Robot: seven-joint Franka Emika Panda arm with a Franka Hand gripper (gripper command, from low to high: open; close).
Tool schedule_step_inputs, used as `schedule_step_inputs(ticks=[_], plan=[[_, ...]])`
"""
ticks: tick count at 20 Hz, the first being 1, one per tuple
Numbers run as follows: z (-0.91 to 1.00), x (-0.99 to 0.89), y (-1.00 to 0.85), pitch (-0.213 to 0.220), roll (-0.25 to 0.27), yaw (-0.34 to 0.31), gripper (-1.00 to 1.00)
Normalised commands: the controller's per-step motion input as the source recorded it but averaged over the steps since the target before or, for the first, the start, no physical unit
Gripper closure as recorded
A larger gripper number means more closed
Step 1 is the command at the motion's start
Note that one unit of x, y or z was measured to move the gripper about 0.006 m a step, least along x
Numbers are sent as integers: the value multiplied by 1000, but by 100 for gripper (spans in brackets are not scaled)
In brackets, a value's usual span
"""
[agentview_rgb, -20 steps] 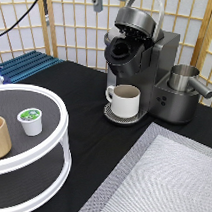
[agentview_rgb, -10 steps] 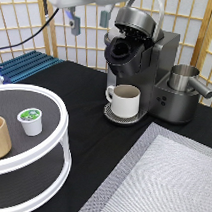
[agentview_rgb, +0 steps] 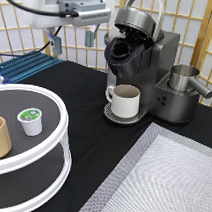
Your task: Make coffee
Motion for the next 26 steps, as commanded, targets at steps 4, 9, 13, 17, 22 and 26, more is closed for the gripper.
schedule_step_inputs(ticks=[4, 9, 13, 17, 22, 26], plan=[[9, -191, -228, -103, 4, -282, -100], [39, -176, -142, -10, 9, -330, -100], [0, -74, -149, -51, 0, -335, -100], [-59, -86, -219, -101, 0, -309, -100], [-166, -173, -303, -122, -5, -274, -100], [-335, -346, -416, -132, -31, -220, -100]])
